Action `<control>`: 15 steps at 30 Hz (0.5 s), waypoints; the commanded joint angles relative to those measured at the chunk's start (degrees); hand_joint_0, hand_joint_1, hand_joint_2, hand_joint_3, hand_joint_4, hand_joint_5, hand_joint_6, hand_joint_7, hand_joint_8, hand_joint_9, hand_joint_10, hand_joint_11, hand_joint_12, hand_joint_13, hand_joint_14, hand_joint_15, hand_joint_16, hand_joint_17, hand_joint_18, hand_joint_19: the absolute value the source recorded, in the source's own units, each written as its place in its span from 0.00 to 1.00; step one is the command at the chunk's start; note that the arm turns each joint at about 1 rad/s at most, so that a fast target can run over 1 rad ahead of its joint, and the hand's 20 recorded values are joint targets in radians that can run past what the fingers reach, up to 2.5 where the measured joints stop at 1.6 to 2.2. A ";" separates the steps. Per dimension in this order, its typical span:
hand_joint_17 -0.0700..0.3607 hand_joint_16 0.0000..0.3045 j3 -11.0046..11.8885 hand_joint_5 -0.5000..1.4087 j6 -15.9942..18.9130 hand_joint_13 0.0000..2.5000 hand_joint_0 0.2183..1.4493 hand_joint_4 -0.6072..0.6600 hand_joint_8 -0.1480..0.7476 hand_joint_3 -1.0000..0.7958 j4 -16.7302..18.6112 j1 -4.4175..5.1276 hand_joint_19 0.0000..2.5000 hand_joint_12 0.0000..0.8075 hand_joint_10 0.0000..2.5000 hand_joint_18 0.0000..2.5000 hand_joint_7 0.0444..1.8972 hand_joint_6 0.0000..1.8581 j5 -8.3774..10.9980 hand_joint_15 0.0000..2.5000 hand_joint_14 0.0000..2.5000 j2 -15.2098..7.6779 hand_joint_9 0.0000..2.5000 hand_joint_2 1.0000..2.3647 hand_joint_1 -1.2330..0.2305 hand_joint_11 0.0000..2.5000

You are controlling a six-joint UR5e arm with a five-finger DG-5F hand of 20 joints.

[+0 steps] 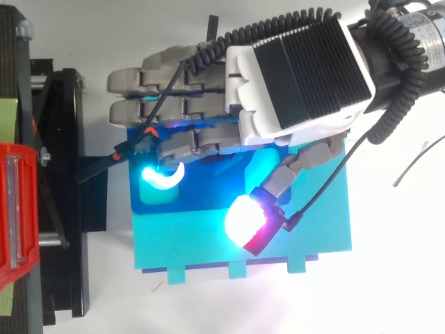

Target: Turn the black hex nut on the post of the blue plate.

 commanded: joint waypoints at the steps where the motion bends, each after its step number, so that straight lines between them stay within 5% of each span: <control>1: 0.44 0.18 -0.51 0.15 -0.07 0.00 0.17 0.68 0.45 0.28 0.76 -0.17 0.15 0.46 0.00 0.00 0.47 0.27 0.00 0.00 0.00 -0.04 0.03 0.00 0.59 0.00; 15: 0.44 0.18 -0.68 0.15 -0.07 0.00 0.17 0.70 0.46 0.28 0.59 -0.88 0.14 0.46 0.00 0.00 0.47 0.27 -0.44 0.00 0.00 0.04 0.04 0.00 0.58 0.00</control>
